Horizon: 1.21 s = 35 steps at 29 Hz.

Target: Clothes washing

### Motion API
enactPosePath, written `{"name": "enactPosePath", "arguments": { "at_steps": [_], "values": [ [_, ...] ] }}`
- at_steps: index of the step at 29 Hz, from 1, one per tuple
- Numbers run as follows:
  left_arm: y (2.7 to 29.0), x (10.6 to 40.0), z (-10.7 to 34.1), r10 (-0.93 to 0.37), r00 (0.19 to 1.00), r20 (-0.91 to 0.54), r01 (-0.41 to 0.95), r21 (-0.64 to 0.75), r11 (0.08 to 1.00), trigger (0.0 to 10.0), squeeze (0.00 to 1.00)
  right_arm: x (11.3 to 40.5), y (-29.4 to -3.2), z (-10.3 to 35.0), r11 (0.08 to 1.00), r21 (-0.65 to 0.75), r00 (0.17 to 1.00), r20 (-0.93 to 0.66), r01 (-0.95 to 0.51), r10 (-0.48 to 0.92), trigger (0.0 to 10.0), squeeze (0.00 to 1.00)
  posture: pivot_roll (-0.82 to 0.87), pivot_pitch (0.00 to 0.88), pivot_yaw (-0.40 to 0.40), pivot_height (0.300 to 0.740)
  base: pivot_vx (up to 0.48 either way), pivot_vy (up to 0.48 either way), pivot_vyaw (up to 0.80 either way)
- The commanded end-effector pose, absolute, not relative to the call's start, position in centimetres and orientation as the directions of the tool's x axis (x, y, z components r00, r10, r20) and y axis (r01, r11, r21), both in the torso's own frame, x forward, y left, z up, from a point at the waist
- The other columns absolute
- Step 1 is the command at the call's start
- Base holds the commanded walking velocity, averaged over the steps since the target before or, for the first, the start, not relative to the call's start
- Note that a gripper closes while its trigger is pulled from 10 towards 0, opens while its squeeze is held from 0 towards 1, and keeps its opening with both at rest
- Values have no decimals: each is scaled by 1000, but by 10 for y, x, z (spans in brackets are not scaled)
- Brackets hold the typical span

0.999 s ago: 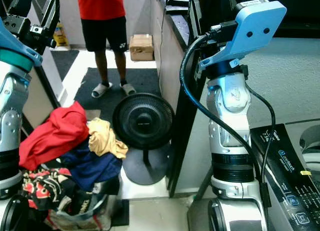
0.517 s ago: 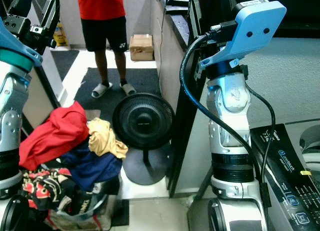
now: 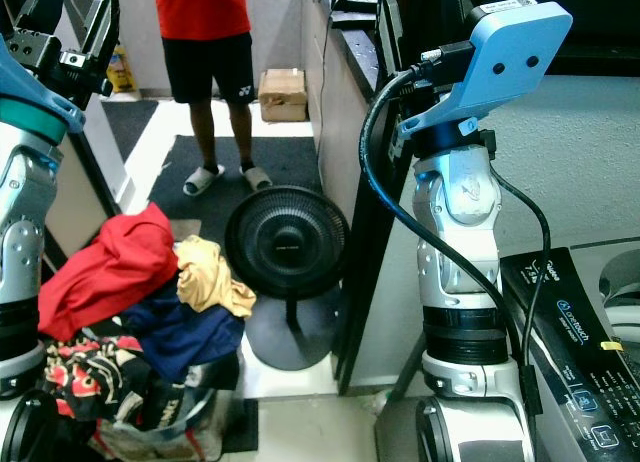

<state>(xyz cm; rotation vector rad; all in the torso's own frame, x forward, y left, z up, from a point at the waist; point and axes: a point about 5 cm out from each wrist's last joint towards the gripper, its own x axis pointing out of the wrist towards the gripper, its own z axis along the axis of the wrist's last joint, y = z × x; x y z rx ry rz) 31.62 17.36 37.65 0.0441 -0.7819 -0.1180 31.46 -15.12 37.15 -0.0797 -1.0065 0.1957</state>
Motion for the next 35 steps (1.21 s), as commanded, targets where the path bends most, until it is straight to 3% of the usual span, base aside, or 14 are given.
{"name": "enactPosePath", "arguments": {
  "at_steps": [1,35],
  "values": [
    [175,318,373,-117,718,686,81,85,993,10000,0,313,-151,372,978,-167,517,831,-123,207,10000,0,18,0,41,740,0,0,0],
    [174,319,371,-120,724,680,84,86,993,10000,0,313,-150,369,977,-171,524,824,-129,214,10000,0,16,0,41,740,0,0,0]
  ]
}}
